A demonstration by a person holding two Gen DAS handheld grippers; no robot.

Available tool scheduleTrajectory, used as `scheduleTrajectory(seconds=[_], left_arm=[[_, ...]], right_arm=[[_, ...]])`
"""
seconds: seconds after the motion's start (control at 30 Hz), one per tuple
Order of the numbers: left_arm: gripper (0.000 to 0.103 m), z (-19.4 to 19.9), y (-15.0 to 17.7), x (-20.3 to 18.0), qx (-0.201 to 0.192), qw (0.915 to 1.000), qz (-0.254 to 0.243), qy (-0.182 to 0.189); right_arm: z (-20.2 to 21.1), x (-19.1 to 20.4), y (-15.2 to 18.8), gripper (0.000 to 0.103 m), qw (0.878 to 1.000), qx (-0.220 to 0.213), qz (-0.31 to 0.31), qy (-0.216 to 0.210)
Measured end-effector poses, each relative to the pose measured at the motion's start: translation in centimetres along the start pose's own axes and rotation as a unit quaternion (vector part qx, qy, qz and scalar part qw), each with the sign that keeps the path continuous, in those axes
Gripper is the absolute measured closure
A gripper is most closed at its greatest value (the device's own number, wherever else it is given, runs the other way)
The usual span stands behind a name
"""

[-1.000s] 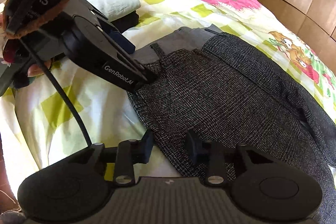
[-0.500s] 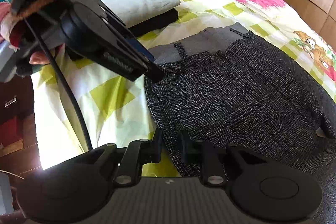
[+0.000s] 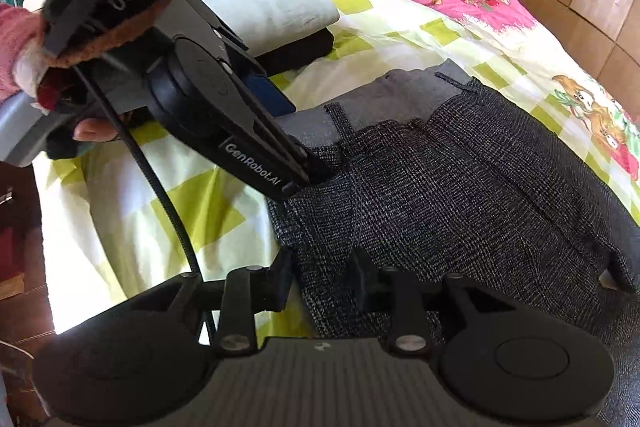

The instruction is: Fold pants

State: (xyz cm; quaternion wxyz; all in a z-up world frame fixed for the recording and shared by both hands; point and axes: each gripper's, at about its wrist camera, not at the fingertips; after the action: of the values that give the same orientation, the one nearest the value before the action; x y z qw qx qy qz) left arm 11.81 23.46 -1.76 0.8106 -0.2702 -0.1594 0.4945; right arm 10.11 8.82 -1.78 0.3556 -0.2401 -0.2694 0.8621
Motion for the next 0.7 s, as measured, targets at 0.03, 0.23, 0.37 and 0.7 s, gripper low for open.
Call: scheduleTrajectory(seconds=[0.03,0.23,0.37,0.7], left_arm=[[0.05,-0.1,-0.2,0.1,0.003,1.0,-0.004,-0.002],[0.052,1.1,0.9,0.2,0.018,0.9998,0.006,0.011],[0.052,2.8,2.8,-0.3,0.027,0.9996,0.001,0.003],[0.054,6.7,2.3,-1.9,-0.013,0.9984,0.037,-0.04]], right_arm=[[-0.4,0.1,-0.2,0.058,1.0,0.007,-0.006,-0.001],[0.4,0.7,-0.3,0.073,0.999,0.024,-0.005,-0.038],[1.3,1.8,0.0,0.073,0.996,0.034,-0.013,-0.079],[5.3,-2.8,0.5,0.068,0.992,0.014,-0.092,-0.084]])
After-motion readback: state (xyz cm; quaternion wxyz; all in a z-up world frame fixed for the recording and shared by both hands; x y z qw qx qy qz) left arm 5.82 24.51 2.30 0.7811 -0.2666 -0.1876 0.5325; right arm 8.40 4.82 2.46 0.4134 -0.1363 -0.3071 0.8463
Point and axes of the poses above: each gripper's, at about its wrist camera, not at the fingertips, and z roughly against the way its jaws point, x to its left, y to its underside, and after that the axes turned 6 degrees about y, right-handed
